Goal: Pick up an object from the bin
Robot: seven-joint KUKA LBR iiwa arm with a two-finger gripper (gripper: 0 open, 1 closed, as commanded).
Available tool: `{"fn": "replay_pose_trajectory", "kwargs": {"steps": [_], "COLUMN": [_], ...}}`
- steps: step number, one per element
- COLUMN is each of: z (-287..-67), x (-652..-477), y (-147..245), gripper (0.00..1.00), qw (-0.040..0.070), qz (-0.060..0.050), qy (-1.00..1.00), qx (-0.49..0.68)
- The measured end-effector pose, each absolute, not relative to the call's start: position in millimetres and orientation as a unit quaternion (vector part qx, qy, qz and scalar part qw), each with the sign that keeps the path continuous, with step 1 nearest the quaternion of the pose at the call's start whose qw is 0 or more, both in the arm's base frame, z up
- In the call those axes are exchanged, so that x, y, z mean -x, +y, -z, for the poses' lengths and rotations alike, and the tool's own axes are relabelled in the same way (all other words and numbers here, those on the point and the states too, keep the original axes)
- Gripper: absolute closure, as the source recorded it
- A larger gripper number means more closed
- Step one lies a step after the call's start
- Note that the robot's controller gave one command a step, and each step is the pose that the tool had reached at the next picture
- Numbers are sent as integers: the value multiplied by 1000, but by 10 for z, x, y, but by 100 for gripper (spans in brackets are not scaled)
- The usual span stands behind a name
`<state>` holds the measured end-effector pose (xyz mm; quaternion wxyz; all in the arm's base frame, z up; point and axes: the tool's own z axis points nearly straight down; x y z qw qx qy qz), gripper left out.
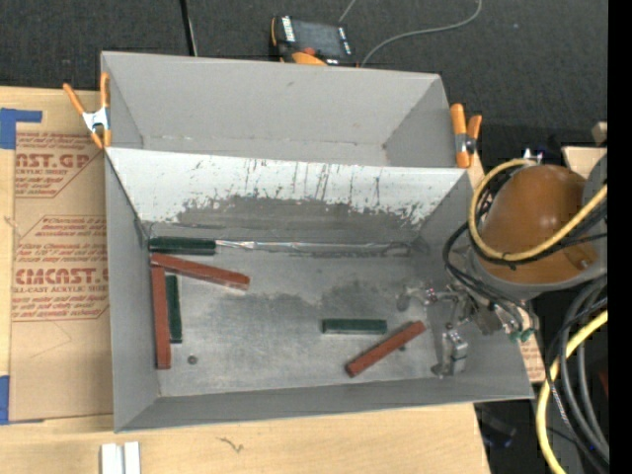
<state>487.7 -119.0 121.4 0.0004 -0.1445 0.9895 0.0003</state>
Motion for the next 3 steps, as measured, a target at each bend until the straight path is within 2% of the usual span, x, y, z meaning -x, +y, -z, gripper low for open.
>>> {"fn": "replay_pose_trajectory", "kwargs": {"steps": [1, 2, 3], "z": [-670, -697, -2012], "x": [-5081, -5086, -5440], "y": [-943, -957, -1203], "gripper": [0, 100, 100], "qw": [-1, 0, 4], "qz": [-2, -1, 2], "qy": [983, 983, 937], "qx": [185, 184, 348]}}
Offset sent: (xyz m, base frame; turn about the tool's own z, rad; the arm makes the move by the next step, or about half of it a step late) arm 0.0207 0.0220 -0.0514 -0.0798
